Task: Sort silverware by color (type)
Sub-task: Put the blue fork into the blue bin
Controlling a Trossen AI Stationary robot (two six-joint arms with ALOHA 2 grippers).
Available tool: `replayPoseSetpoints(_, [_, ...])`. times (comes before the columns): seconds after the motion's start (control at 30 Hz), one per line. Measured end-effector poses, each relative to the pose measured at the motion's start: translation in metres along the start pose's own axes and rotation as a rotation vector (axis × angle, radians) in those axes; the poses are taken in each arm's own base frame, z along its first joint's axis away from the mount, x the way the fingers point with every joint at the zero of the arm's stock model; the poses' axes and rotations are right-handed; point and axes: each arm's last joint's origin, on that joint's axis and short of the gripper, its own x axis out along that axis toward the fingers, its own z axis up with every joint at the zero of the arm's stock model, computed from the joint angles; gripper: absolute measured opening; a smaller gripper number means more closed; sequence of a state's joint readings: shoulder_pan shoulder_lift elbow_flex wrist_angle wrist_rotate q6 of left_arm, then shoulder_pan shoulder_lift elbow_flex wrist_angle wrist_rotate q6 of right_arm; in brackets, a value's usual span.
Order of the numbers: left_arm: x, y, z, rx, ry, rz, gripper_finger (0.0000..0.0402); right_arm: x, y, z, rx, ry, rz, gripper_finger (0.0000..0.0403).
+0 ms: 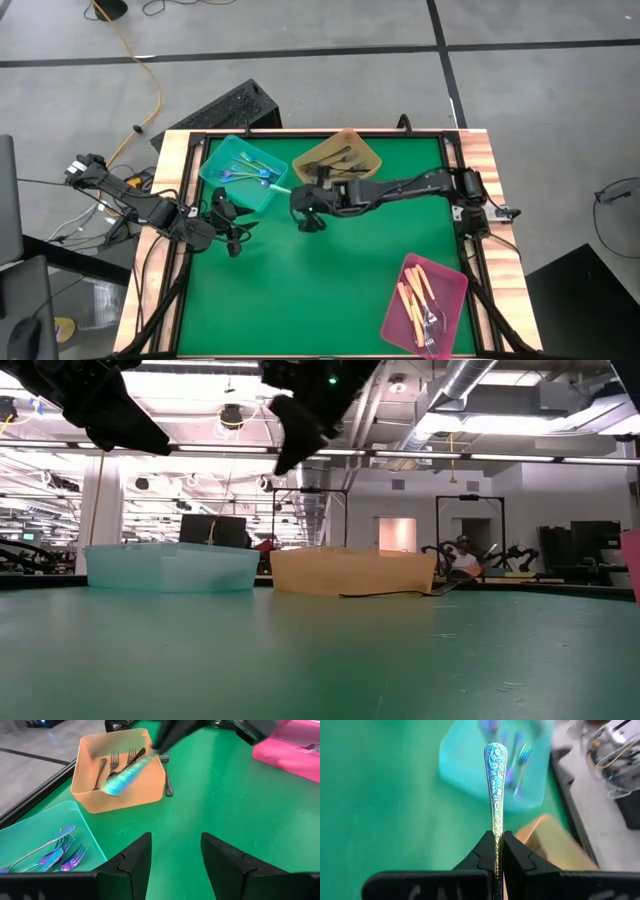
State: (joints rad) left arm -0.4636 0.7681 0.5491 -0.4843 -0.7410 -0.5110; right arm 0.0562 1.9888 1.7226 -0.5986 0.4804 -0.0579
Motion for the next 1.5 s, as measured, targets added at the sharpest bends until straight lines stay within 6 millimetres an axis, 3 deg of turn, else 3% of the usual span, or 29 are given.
replayPoseSetpoints(0.33, [0.0,0.0,0.0,-0.036,-0.003,0.001,0.0156,0.011,-0.031,0.035,0.114,-0.355,-0.078,0.0036])
replayPoseSetpoints(0.67, [0.0,0.0,0.0,-0.048,-0.004,0.001,0.0156,0.047,-0.062,0.047,0.199,-0.642,-0.102,0.0036])
replayPoseSetpoints(1.07, [0.0,0.0,0.0,-0.058,-0.004,0.002,0.0156,0.094,-0.068,0.052,0.242,-0.938,-0.033,0.0036])
replayPoseSetpoints(1.5, [0.0,0.0,0.0,-0.063,-0.002,-0.002,0.0156,0.156,-0.061,0.062,0.265,-1.011,0.045,0.0036])
